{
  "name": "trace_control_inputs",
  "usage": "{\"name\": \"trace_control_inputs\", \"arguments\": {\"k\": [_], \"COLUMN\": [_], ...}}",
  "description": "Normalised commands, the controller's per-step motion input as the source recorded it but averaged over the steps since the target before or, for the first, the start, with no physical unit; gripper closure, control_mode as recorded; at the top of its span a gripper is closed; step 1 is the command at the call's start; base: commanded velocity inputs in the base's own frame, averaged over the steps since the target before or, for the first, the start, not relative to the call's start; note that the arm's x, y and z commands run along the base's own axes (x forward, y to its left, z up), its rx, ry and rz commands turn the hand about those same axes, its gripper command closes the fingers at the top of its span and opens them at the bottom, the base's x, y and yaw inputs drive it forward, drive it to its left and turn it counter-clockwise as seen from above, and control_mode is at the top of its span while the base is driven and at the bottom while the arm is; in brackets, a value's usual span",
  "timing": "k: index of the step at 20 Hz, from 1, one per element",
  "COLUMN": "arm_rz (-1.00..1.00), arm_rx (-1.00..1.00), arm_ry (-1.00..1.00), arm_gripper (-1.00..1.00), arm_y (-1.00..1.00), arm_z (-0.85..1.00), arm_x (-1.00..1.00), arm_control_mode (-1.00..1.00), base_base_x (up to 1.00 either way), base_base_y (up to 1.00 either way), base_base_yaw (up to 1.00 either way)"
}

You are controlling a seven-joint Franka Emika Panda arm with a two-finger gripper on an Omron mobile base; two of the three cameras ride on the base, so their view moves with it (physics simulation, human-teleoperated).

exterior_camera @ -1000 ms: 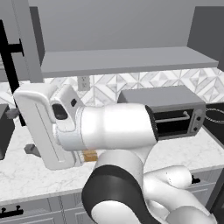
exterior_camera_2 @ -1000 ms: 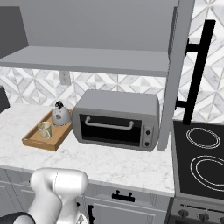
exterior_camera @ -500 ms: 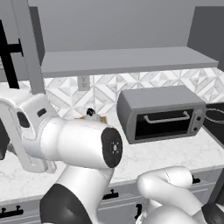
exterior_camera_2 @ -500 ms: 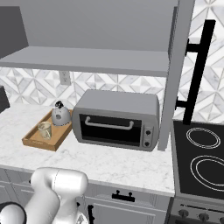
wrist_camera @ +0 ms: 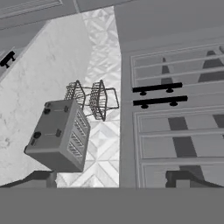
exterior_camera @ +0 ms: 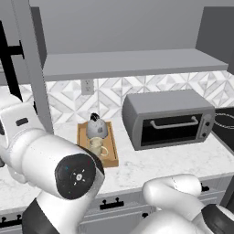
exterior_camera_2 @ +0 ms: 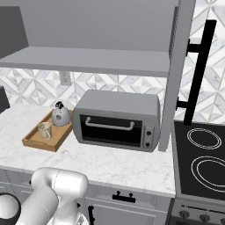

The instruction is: Pick the kettle from the counter and place it on the tray. Then pick the mug from the cabinet and place it on the tray. Then close the cabinet doors.

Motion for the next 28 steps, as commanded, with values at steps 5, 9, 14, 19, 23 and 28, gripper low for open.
{"name": "trace_control_inputs", "arguments": {"k": [5, 9, 14, 19, 23, 28], "arm_rz": [-0.22, -0.18, -0.19, -0.22, -0.21, -0.21], "arm_rx": [0.0, 0.0, 0.0, 0.0, 0.0, 0.0], "arm_ry": [0.03, 0.02, 0.07, 0.14, 0.15, 0.15], "arm_gripper": [-1.0, -1.0, -1.0, -1.0, -1.0, -1.0], "arm_y": [-0.33, -0.43, -0.58, -0.77, -0.76, -0.72], "arm_z": [0.0, 0.01, 0.02, 0.0, 0.0, 0.0], "arm_x": [0.12, 0.2, 0.29, 0.4, 0.44, 0.48], "arm_control_mode": [-1.0, -1.0, -1.0, -1.0, -1.0, -1.0], "base_base_x": [0.0, 0.0, 0.0, 0.0, 0.0, 0.0], "base_base_y": [0.0, 0.0, 0.0, 0.0, 0.0, 0.0], "base_base_yaw": [0.0, 0.0, 0.0, 0.0, 0.0, 0.0]}}
